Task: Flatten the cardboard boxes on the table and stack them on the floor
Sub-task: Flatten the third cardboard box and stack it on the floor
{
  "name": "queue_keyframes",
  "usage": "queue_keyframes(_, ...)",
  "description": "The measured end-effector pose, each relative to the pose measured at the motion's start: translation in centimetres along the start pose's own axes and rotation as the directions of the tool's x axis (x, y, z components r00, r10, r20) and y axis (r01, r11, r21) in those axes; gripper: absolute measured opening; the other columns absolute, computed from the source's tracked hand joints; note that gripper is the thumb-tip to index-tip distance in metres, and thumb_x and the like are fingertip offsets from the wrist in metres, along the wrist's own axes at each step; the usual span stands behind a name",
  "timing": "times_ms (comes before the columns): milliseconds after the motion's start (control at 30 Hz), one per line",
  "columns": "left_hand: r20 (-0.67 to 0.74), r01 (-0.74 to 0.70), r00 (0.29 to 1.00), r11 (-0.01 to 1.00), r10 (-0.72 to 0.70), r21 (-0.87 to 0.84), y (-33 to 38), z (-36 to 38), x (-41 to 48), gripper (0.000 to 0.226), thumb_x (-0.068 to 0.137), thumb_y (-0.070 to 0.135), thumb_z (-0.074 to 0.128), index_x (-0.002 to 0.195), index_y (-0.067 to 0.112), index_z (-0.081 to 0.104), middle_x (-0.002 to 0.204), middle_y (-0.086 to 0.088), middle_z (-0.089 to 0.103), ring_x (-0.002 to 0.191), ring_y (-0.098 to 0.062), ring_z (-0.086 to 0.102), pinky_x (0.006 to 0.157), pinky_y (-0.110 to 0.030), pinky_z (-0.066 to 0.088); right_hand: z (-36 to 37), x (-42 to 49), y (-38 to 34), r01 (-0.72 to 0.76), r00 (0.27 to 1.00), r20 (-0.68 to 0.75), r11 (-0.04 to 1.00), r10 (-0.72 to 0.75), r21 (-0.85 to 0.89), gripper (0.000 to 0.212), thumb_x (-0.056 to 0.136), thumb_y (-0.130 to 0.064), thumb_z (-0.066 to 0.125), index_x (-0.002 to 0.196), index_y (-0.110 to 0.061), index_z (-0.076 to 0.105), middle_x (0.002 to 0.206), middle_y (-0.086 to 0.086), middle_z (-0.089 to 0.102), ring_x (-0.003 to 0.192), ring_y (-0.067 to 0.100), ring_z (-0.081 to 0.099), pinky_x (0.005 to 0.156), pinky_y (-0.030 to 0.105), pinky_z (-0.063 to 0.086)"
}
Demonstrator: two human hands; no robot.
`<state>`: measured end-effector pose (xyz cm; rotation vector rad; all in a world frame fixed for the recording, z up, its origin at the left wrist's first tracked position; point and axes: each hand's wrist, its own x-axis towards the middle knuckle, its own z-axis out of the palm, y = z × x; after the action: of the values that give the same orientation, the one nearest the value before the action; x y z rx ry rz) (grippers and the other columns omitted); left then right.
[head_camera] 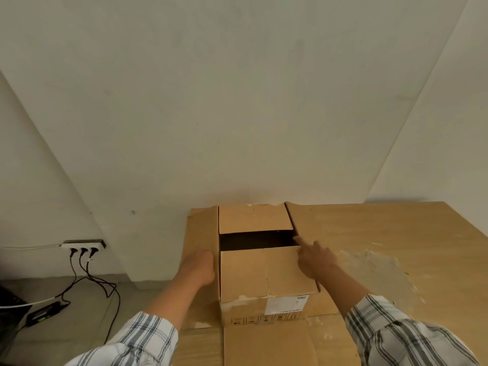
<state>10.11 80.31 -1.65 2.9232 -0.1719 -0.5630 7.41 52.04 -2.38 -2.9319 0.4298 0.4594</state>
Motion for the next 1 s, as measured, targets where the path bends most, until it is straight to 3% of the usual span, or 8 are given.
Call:
queue_keyframes(100, 0.036, 0.051, 0.998, 0.982, -0.045, -0.184, 0.4, 0.7, 0.7, 0.017, 0.098, 0.02, 0.049, 0.111, 0.017, 0.06, 0.103, 0.0, 0.061, 0.093, -0.017, 0.058, 0.075, -0.027, 0.042, 0.0, 0.7, -0.5, -0.001, 0.996, 0.094, 0.997, -0.006, 0.083, 0.052, 0.103, -0.045, 0.017, 0.151, -0.028, 0.027, 0.15, 0.021, 0.036, 0.135, 0.043, 0.036, 0.108, 0.051, 0.033)
queue_keyframes(200, 0.038, 0.096, 0.995, 0.957, -0.089, -0.275, 0.9, -0.2, 1.2, 0.023, 0.102, 0.028, 0.038, 0.1, 0.017, 0.058, 0.102, -0.004, 0.061, 0.086, -0.015, 0.055, 0.074, -0.029, 0.04, -1.9, 0.7, -0.9, -0.083, 0.992, 0.125, 0.899, 0.032, 0.43, 0.062, 0.102, -0.053, 0.023, 0.151, -0.017, 0.033, 0.154, 0.019, 0.034, 0.142, 0.041, 0.026, 0.113, 0.051, 0.027)
queue_keyframes(333, 0.132, 0.239, 0.971, 0.823, -0.2, -0.515, 1.0, -1.6, 1.1, 0.058, 0.104, 0.05, 0.028, 0.144, 0.012, 0.046, 0.151, -0.017, 0.044, 0.129, -0.036, 0.05, 0.1, -0.043, 0.047, -7.3, 0.2, 1.0, -0.366, 0.889, 0.456, 0.661, 0.041, 0.655, 0.063, 0.098, -0.056, 0.029, 0.139, -0.013, 0.05, 0.157, 0.013, 0.03, 0.141, 0.051, 0.022, 0.101, 0.068, 0.033)
queue_keyframes(433, 0.294, 0.342, 0.936, 0.691, -0.193, -0.636, 0.7, -2.4, 0.8, 0.083, 0.091, 0.072, 0.04, 0.154, 0.018, 0.035, 0.161, -0.014, 0.029, 0.139, -0.04, 0.04, 0.095, -0.046, 0.049, -9.1, -1.0, 2.5, -0.374, 0.755, 0.651, 0.764, -0.078, 0.525, 0.058, 0.098, -0.053, 0.03, 0.128, -0.013, 0.061, 0.16, 0.009, 0.025, 0.144, 0.051, 0.016, 0.105, 0.075, 0.022)
queue_keyframes(567, 0.433, 0.3, 0.894, 0.874, -0.117, -0.383, 1.1, -2.7, 0.1, 0.125, 0.062, 0.072, 0.076, 0.158, 0.014, 0.019, 0.163, -0.014, 0.023, 0.141, -0.038, 0.039, 0.102, -0.046, 0.051, -9.4, -3.1, 1.4, -0.071, 0.689, 0.717, 0.976, -0.101, 0.207, 0.06, 0.094, -0.042, 0.058, 0.148, -0.021, 0.041, 0.158, 0.008, 0.031, 0.141, 0.044, 0.031, 0.102, 0.061, 0.041)
queue_keyframes(633, 0.443, 0.252, 0.89, 0.926, -0.108, -0.281, 1.7, -1.9, -0.2, 0.132, 0.062, 0.056, 0.086, 0.158, 0.011, 0.008, 0.165, -0.014, 0.015, 0.145, -0.038, 0.032, 0.107, -0.047, 0.047, -9.1, -4.4, 0.2, 0.139, 0.724, 0.673, 0.988, -0.149, 0.068, 0.062, 0.093, -0.038, 0.062, 0.148, -0.021, 0.041, 0.156, 0.006, 0.034, 0.138, 0.038, 0.038, 0.094, 0.042, 0.046)
queue_keyframes(733, 0.397, 0.205, 0.91, 0.962, -0.12, -0.179, 2.4, -0.3, -0.3, 0.153, 0.057, 0.051, 0.091, 0.155, 0.008, -0.02, 0.166, -0.013, -0.015, 0.152, -0.039, 0.007, 0.116, -0.049, 0.035, -6.2, -4.9, -1.3, 0.287, 0.826, 0.541, 0.945, -0.16, -0.159, 0.083, 0.079, -0.051, 0.074, 0.147, -0.016, 0.042, 0.15, 0.006, 0.042, 0.132, 0.033, 0.045, 0.099, 0.04, 0.044)
queue_keyframes(1000, 0.329, 0.138, 0.933, 0.989, -0.145, 0.043, 3.4, 1.4, -1.1, 0.154, 0.061, 0.063, 0.083, 0.149, 0.002, -0.029, 0.161, -0.021, -0.024, 0.152, -0.039, -0.009, 0.124, -0.048, 0.014, 0.9, -5.6, -4.9, 0.138, 0.965, 0.263, 0.813, 0.018, -0.565, 0.108, 0.072, -0.061, 0.076, 0.153, -0.012, 0.024, 0.147, 0.02, 0.044, 0.134, 0.047, 0.041, 0.103, 0.067, 0.035)
